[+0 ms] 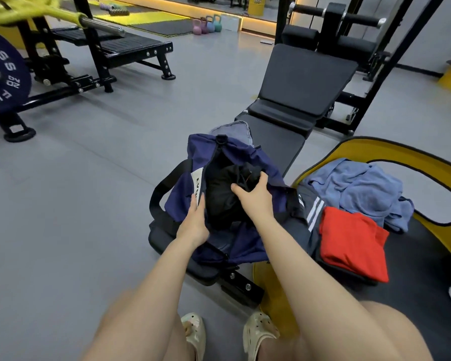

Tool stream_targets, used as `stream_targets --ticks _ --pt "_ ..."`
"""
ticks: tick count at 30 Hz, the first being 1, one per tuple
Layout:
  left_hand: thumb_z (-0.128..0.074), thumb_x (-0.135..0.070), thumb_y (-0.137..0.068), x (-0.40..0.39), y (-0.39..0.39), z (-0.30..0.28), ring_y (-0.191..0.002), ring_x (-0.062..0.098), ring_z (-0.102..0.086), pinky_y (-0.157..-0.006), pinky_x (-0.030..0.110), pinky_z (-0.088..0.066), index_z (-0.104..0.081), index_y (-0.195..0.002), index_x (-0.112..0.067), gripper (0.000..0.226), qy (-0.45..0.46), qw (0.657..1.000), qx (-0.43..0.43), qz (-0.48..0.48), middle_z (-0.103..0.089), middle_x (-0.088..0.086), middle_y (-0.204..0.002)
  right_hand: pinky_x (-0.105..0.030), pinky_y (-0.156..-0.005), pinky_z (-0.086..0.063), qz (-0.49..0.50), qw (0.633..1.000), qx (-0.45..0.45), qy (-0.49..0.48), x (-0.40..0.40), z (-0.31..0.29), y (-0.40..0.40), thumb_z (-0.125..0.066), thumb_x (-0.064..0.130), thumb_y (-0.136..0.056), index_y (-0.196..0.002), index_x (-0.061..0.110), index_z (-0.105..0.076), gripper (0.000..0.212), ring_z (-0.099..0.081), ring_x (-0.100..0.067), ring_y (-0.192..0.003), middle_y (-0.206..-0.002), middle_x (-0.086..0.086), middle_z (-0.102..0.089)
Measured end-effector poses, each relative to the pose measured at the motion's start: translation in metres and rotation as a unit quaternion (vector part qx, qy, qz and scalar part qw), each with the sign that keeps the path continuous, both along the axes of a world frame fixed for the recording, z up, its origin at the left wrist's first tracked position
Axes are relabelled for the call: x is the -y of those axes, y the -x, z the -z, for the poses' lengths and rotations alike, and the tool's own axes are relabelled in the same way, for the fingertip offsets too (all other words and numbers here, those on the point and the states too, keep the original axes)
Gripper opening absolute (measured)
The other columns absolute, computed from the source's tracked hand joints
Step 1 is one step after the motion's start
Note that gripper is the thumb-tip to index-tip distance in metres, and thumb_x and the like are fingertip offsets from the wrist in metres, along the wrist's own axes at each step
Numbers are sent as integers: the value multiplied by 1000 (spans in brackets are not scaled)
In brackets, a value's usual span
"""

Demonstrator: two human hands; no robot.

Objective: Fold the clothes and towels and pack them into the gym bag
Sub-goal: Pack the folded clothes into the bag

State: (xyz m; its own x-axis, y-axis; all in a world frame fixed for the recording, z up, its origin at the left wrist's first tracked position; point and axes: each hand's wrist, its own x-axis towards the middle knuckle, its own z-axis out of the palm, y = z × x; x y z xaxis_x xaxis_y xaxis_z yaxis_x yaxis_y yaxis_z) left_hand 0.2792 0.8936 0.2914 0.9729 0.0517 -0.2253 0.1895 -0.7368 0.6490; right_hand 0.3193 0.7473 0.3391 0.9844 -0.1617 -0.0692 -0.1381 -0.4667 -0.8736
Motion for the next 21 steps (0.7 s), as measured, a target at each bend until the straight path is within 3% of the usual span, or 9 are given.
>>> stream_targets --ticks 3,6,9,12,17,21 --pt "-42 18 -79 -6 -4 0 -135 25 -37 -77 33 -50 12 -150 -27 100 13 1000 -3 -13 15 -3 -159 -39 -98 -40 -15 999 -9 37 -20 16 -6 -68 34 -84 -148 17 -17 83 -44 -31 -126 -138 -10 -45" --pt "-41 17 -79 -12 -6 -3 -140 23 -29 -88 32 -47 11 -151 -26 98 29 999 4 -19 12 -4 -159 -40 -91 -43 -80 979 -37 183 -20 35 -3 -66 33 -85 -149 18 -10 86 -47 -35 -120 -137 -15 -39" --pt "-42 11 -81 -16 -7 -7 -121 25 -50 -69 28 -45 8 -152 -26 94 14 999 16 -33 3 -7 -160 -41 -90 -43 -120 942 -49 311 -10 45 -1 -63 32 -87 -150 19 -6 86 -44 -35 -123 -141 -15 -33" --pt "-41 11 -80 -17 -6 -10 -109 27 -56 -53 24 -35 6 -152 -26 93 8 998 26 -48 -2 -9 -160 -43 -89 -44 -112 918 -35 379 3 39 -5 -64 32 -86 -151 20 -7 87 -41 -35 -126 -141 -14 -31" --pt "-42 8 -79 -18 -5 -14 -102 30 -58 -48 23 -31 4 -152 -28 94 19 997 38 -65 -33 6 -151 -38 -74 -44 -93 869 2 486 20 29 -8 -66 31 -85 -149 17 -12 85 -43 -32 -120 -138 -14 -31" --pt "-43 9 -79 -10 0 -18 -85 26 -58 -46 22 -30 6 -152 -27 95 12 999 34 -38 -13 -6 -159 -41 -79 -46 -95 849 15 519 20 37 1 -76 35 -75 -149 13 -20 95 -43 -35 -121 -145 -16 -31"
